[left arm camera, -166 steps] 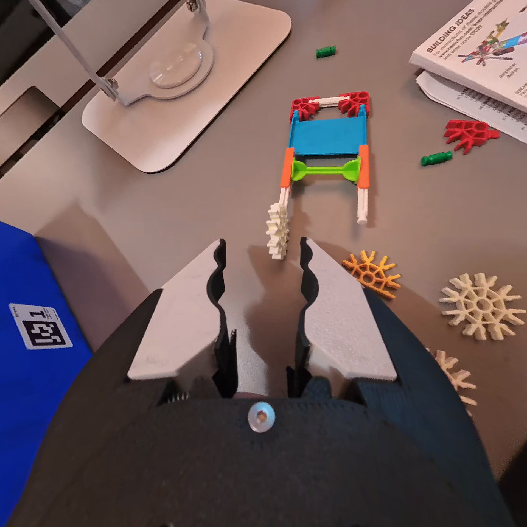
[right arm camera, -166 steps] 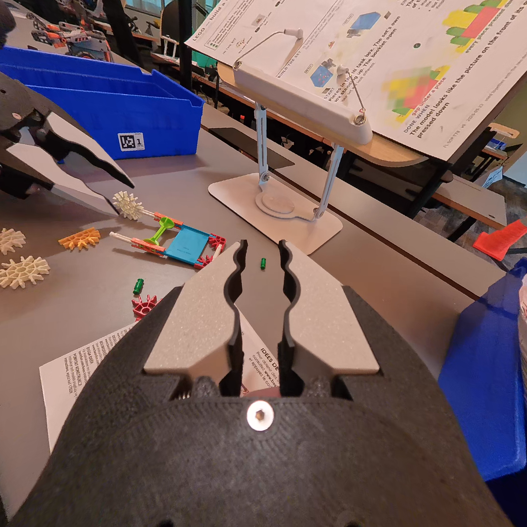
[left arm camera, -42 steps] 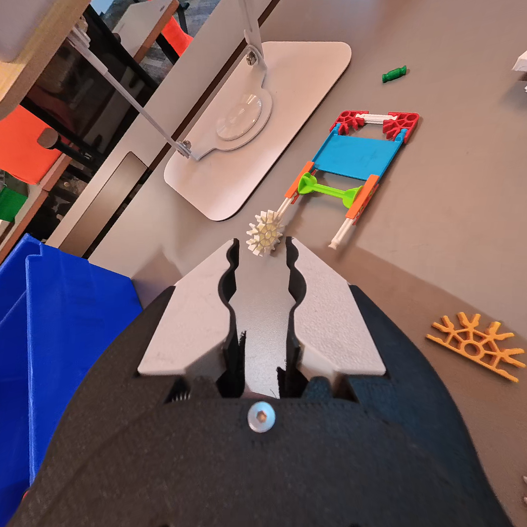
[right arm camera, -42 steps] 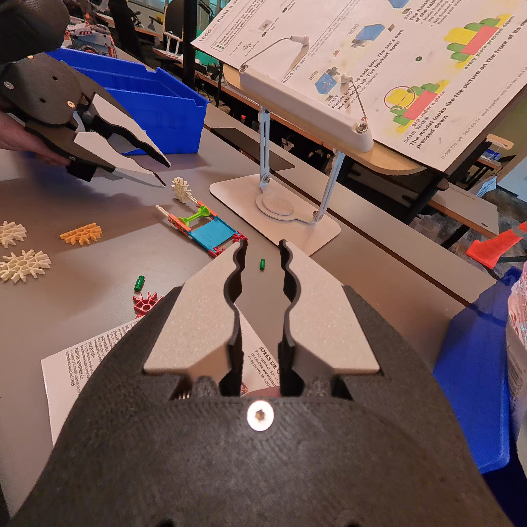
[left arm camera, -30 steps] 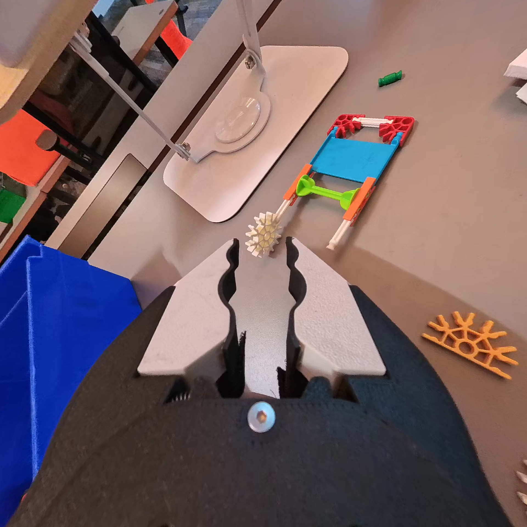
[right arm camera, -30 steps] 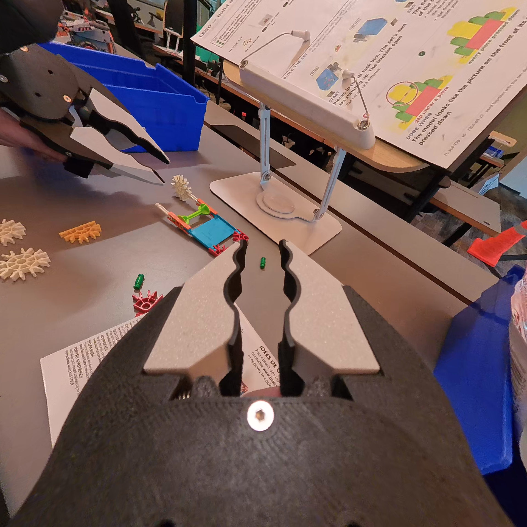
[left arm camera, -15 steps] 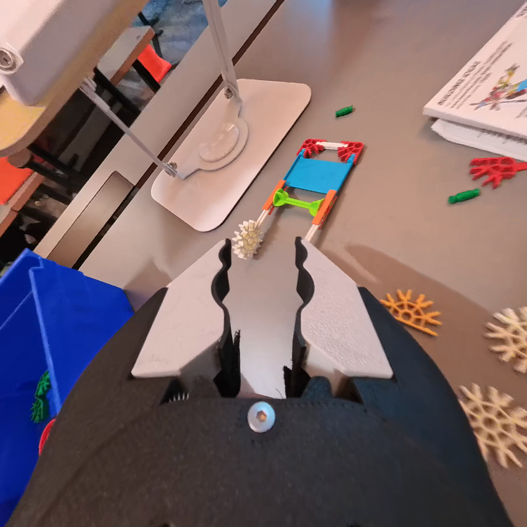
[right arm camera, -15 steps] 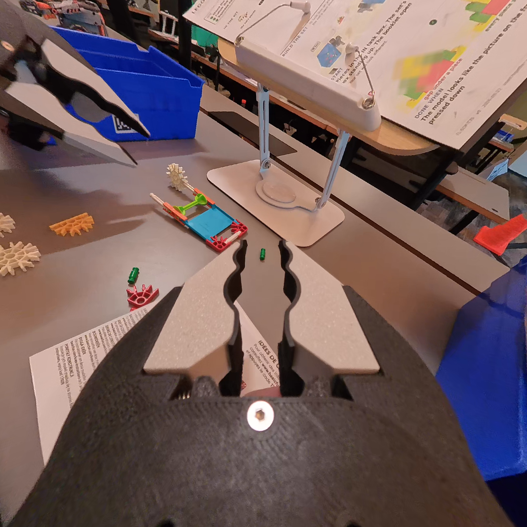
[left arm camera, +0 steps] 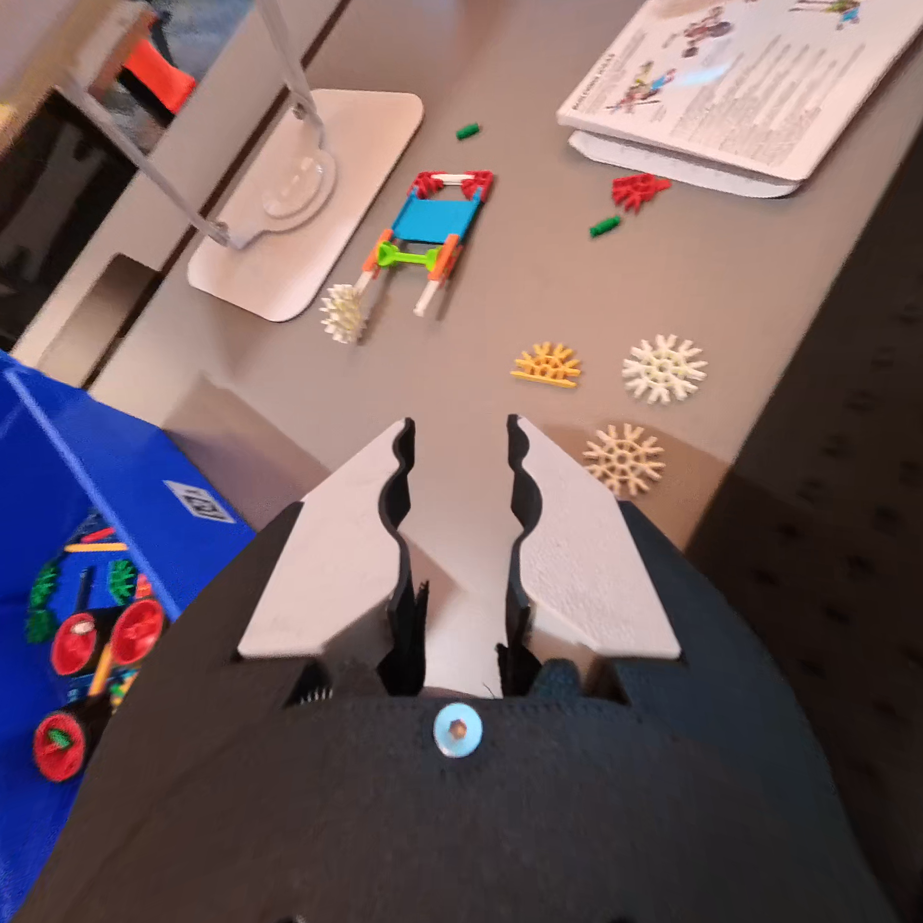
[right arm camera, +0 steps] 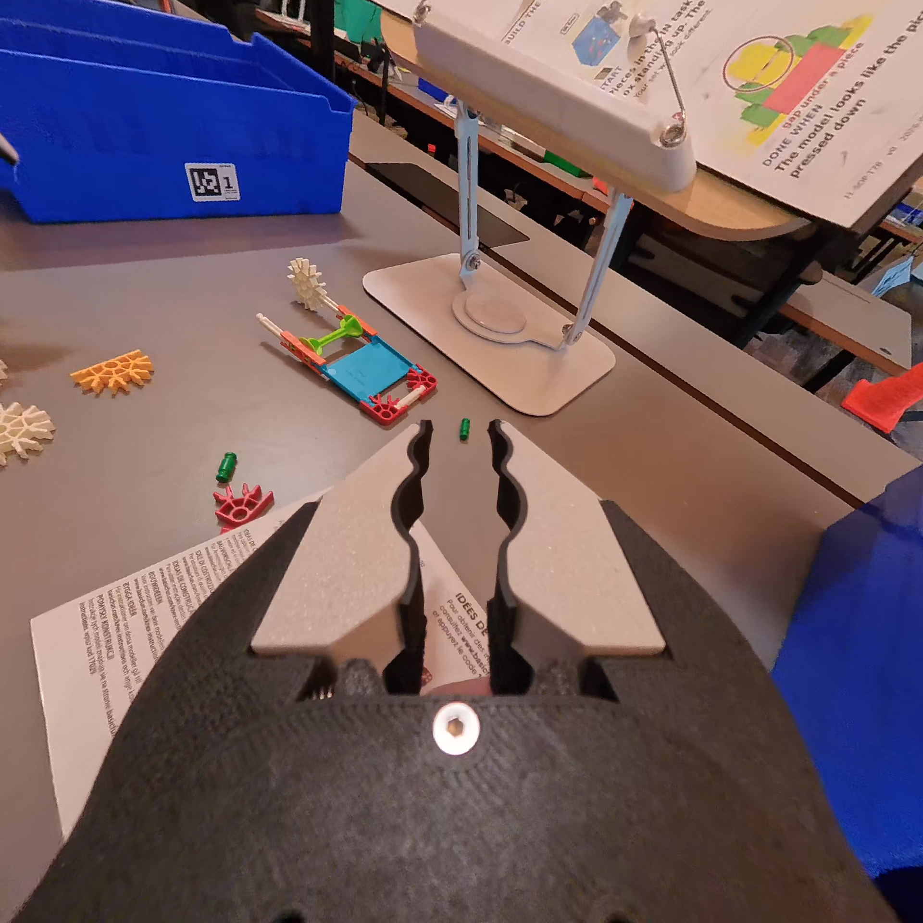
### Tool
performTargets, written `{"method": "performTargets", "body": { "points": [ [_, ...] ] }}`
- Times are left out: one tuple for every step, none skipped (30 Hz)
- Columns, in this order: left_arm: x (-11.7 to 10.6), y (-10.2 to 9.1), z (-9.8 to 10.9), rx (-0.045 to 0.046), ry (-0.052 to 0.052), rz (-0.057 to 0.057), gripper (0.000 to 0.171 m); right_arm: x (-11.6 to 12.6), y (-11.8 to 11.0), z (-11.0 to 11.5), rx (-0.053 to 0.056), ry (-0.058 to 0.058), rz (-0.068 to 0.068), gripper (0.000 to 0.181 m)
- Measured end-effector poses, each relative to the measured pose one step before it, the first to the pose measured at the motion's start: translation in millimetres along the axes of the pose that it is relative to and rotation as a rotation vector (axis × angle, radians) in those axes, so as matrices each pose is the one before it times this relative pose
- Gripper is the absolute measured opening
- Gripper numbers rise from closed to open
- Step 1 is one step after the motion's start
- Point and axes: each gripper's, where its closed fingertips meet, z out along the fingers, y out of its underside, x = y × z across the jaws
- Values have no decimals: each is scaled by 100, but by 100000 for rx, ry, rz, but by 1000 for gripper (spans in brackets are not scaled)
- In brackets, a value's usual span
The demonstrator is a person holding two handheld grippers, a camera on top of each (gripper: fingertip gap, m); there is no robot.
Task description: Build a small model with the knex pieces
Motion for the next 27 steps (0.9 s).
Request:
{"method": "performTargets", "body": {
  "points": [
    [736,276,-75,-266,3082,-845,36,-123,-122,20,340,-140,-819,22],
    [779,261,14,-313,3089,-283,37,-81,-82,27,115,41,-723,22],
    [824,170,79,128,3529,-330,37,-45,-43,46,-75,158,-407,22],
    [776,147,165,-94,3388,-580,37,-4,8,56,-251,250,-217,22],
    [743,132,231,-143,3386,-434,37,-12,23,44,-265,245,-126,22],
    [790,229,321,-930,3978,-501,36,-22,6,35,-55,103,-27,22],
    [747,479,420,-2494,3741,8,36,-49,-9,24,16,-64,94,22],
    [484,347,424,-1648,2109,626,38,-51,27,29,-110,-79,105,22],
    [403,235,358,-865,2057,275,38,-48,33,40,-215,-50,-26,22],
    [637,320,289,-864,3936,345,39,-59,45,26,-227,-81,-133,22],
    [601,268,242,-473,4108,44,39,-48,21,26,-217,-25,-214,22],
    [-55,189,234,-271,457,-674,40,-28,7,26,-184,87,-233,22],
    [-500,236,236,-982,-1820,-713,42,-51,-17,15,-62,17,-174,22],
    [-328,-120,94,852,-547,-117,42,-60,-31,29,28,-82,-161,22],
    [-388,-684,-153,3612,-140,-809,41,-58,-29,39,-19,-72,-188,22],
    [-573,-1041,-222,4636,-885,-757,40,-70,-18,52,-68,-126,-181,22],
    [-431,-898,-16,3223,-777,2050,37,-84,-15,61,-128,-212,-186,22],
    [-600,-318,321,-563,-1848,3551,37,-71,-2,73,-186,-144,-296,22],
    [-1081,102,598,-3632,-4631,2983,37,-61,2,59,-238,-10,-441,22],
    [-1025,14,669,-3199,-4690,3824,35,-62,37,41,-349,51,-556,22],
    [-273,-100,655,-1819,-226,3552,33,-40,71,35,-444,152,-634,22],
    [-14,-76,638,-1660,1961,702,35,-29,83,7,-461,227,-603,22],
    [-44,-115,587,-1327,1990,-1827,38,-23,75,-16,-345,153,-445,22],
    [473,-131,448,-627,5051,-2549,38,-10,31,-25,-130,100,-286,22],
    [591,191,356,-1813,5560,-1905,38,19,-7,-38,41,143,-171,22],
    [-124,404,352,-2701,374,-284,39,38,-29,-40,127,123,-85,22],
    [-586,415,294,-2227,-3172,665,38,36,-45,-24,166,27,-37,22]
  ]
}}
